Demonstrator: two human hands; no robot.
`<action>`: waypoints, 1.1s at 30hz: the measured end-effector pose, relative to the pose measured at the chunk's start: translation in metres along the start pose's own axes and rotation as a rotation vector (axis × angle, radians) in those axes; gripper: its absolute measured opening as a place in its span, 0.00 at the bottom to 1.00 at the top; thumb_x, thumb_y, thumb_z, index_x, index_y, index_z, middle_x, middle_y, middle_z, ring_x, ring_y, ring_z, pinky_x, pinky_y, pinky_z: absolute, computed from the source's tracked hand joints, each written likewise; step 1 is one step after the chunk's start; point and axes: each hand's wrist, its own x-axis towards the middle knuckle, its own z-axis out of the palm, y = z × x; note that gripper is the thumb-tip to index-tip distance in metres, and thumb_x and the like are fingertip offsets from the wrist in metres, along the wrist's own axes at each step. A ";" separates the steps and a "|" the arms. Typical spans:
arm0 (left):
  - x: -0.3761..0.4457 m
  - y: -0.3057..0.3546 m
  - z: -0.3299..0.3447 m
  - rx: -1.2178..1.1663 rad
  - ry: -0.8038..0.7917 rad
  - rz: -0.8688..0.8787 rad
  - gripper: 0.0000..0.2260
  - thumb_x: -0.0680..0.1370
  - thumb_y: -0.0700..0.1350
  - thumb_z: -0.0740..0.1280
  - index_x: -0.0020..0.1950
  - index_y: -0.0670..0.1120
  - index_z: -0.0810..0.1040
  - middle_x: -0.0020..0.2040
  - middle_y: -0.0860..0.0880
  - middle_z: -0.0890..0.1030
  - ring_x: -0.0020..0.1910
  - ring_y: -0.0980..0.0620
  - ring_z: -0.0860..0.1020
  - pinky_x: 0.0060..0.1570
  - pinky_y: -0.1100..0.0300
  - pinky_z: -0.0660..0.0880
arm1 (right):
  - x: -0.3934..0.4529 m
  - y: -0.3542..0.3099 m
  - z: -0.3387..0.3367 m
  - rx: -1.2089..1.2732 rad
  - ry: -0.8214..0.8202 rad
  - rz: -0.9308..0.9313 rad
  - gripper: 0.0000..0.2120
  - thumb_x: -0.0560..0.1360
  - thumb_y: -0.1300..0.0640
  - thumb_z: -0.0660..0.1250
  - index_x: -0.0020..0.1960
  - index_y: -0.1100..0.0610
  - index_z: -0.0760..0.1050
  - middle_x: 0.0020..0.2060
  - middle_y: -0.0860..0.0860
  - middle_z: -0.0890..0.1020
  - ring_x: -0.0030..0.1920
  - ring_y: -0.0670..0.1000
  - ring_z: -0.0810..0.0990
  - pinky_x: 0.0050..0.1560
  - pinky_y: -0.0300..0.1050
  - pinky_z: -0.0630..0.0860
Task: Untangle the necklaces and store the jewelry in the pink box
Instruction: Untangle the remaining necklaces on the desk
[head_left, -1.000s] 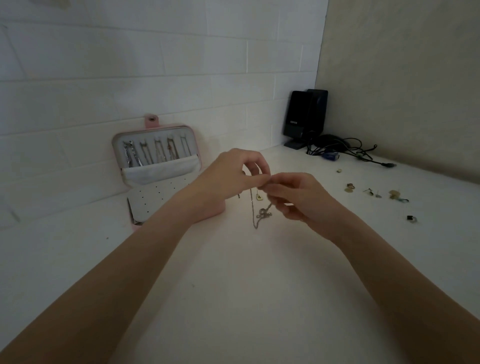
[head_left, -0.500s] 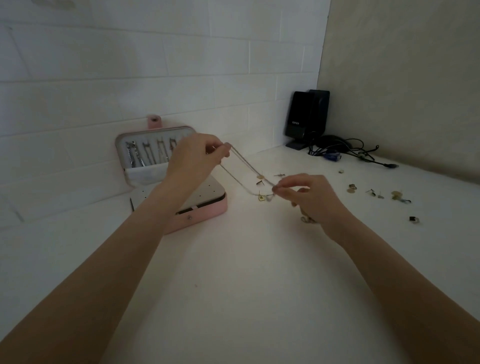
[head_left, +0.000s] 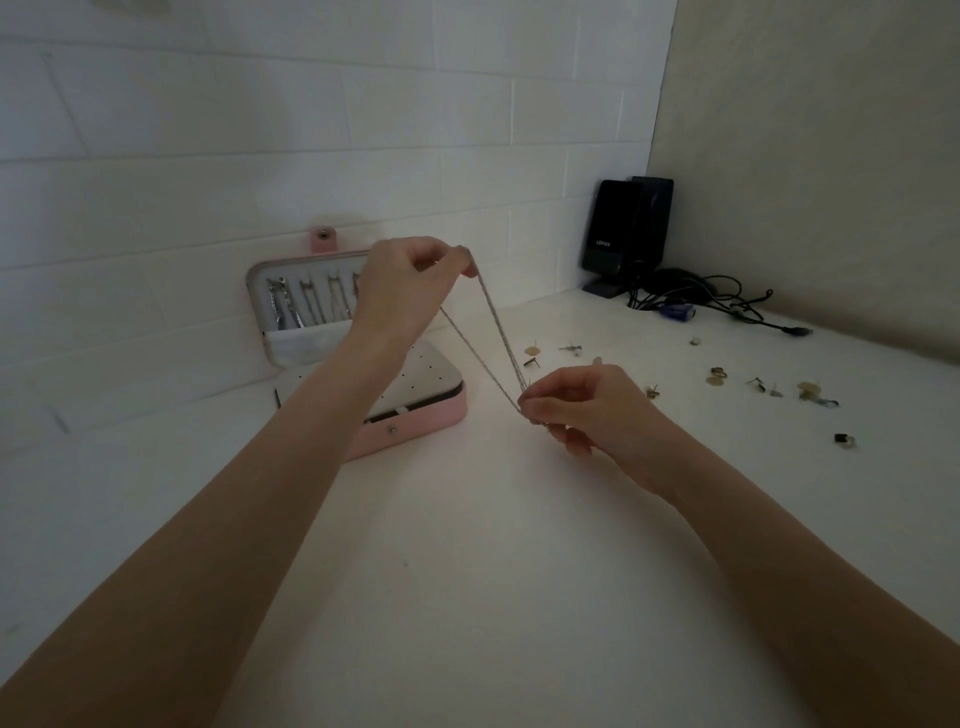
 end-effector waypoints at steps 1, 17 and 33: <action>0.000 0.000 0.001 0.019 0.014 0.026 0.10 0.74 0.46 0.66 0.33 0.52 0.79 0.30 0.46 0.67 0.30 0.53 0.64 0.28 0.63 0.61 | 0.000 0.001 0.002 -0.014 0.019 -0.016 0.01 0.72 0.66 0.69 0.41 0.62 0.79 0.29 0.50 0.78 0.25 0.45 0.70 0.22 0.35 0.65; 0.013 -0.030 -0.013 0.266 0.210 0.081 0.13 0.75 0.45 0.62 0.32 0.44 0.78 0.18 0.58 0.71 0.19 0.60 0.67 0.32 0.62 0.66 | 0.008 0.014 -0.001 0.171 0.025 0.024 0.07 0.75 0.67 0.65 0.50 0.60 0.79 0.33 0.53 0.82 0.27 0.46 0.73 0.26 0.36 0.69; 0.009 -0.021 -0.037 0.298 -0.992 -0.271 0.08 0.77 0.37 0.65 0.53 0.44 0.80 0.46 0.50 0.84 0.41 0.60 0.80 0.40 0.70 0.74 | 0.014 0.015 -0.015 -0.217 0.730 -0.244 0.03 0.78 0.63 0.61 0.48 0.57 0.73 0.38 0.49 0.78 0.38 0.45 0.75 0.37 0.29 0.70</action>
